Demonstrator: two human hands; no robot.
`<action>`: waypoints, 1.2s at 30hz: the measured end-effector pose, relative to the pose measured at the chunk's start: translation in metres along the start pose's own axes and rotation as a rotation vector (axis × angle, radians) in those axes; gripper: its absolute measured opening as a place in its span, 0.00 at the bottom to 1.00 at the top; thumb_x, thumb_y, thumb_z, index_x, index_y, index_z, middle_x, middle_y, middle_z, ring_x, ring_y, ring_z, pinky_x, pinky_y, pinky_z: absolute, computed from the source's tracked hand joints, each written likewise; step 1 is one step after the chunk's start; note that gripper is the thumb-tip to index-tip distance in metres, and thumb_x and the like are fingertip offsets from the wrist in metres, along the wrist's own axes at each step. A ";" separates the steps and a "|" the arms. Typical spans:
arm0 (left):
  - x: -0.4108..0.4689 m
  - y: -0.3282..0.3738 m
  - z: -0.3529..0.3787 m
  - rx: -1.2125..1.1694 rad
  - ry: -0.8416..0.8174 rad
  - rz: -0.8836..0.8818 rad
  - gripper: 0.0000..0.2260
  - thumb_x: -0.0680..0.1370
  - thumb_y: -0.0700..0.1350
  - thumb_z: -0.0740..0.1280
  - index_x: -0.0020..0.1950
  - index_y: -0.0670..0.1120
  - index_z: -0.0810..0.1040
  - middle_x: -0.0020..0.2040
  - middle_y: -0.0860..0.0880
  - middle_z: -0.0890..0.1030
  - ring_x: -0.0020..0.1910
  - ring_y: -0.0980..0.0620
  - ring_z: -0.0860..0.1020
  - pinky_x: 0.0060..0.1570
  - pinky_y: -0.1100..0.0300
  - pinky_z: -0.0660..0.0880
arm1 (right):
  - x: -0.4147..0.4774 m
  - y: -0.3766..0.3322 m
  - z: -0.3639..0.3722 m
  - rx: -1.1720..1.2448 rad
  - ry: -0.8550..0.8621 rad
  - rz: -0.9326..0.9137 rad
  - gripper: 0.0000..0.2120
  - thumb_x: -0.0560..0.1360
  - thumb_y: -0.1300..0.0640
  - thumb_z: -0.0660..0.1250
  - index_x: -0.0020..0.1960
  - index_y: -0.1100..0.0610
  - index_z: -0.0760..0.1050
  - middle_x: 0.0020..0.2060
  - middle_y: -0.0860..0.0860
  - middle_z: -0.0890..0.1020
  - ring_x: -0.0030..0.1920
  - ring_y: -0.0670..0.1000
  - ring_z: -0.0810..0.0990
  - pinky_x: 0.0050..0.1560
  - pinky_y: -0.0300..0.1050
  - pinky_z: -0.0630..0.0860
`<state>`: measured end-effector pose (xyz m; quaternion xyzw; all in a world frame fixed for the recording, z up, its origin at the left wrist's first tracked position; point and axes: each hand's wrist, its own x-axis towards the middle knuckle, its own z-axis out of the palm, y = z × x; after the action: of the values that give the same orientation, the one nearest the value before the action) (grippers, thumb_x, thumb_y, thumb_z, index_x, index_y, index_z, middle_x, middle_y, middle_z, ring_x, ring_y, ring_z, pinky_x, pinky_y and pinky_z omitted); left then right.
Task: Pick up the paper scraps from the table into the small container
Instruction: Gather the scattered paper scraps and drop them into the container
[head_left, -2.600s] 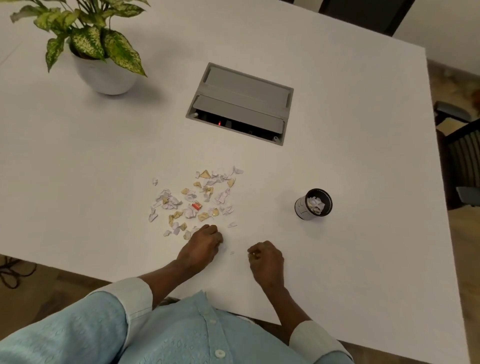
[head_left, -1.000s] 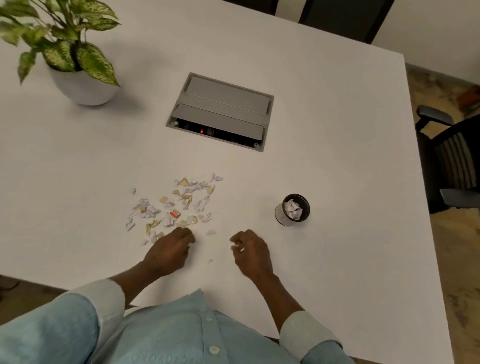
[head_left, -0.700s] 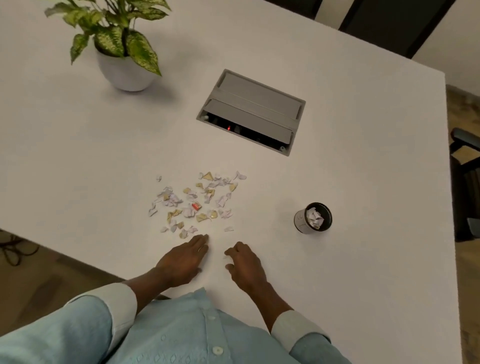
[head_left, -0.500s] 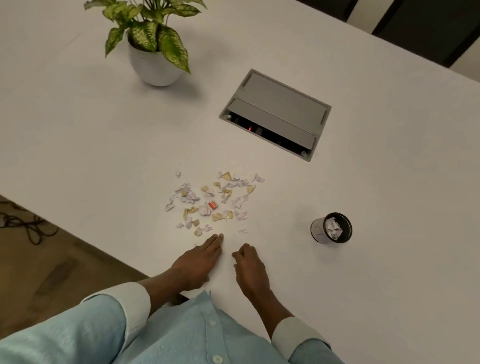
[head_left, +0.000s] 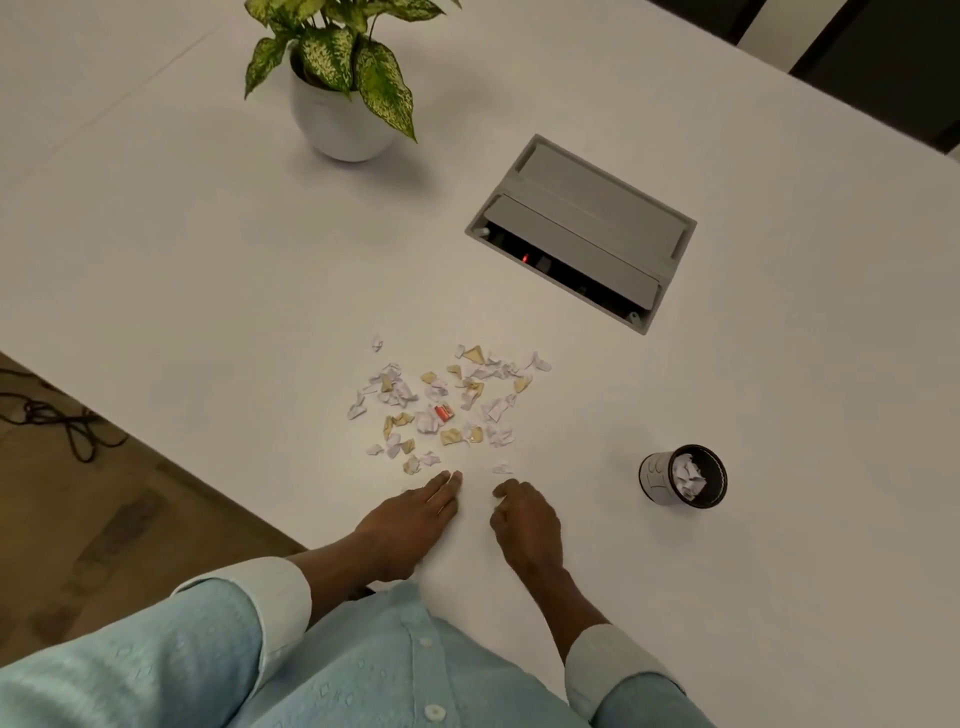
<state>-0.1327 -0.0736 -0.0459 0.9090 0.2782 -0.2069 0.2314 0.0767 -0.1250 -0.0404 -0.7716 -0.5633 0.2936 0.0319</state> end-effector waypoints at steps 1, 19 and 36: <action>-0.001 0.000 0.000 0.011 0.004 0.006 0.44 0.77 0.36 0.71 0.83 0.40 0.45 0.83 0.40 0.37 0.83 0.41 0.41 0.81 0.47 0.57 | 0.006 0.000 -0.005 0.005 0.039 0.012 0.14 0.79 0.57 0.63 0.64 0.50 0.76 0.55 0.49 0.80 0.56 0.51 0.80 0.54 0.48 0.78; 0.003 -0.003 -0.004 0.116 -0.030 0.038 0.50 0.76 0.41 0.72 0.82 0.39 0.36 0.81 0.39 0.29 0.81 0.41 0.31 0.82 0.46 0.43 | 0.026 0.009 -0.016 -0.122 -0.012 -0.052 0.08 0.81 0.54 0.63 0.53 0.56 0.78 0.50 0.53 0.79 0.52 0.55 0.79 0.50 0.49 0.77; 0.009 0.001 0.000 0.124 -0.027 0.029 0.53 0.75 0.42 0.74 0.82 0.39 0.35 0.80 0.38 0.28 0.80 0.40 0.29 0.82 0.45 0.43 | -0.019 0.125 -0.154 0.195 0.796 0.508 0.04 0.75 0.57 0.68 0.45 0.50 0.81 0.44 0.52 0.81 0.43 0.58 0.81 0.43 0.48 0.74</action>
<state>-0.1253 -0.0707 -0.0495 0.9226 0.2487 -0.2327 0.1811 0.2544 -0.1439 0.0472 -0.9307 -0.2709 0.0253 0.2445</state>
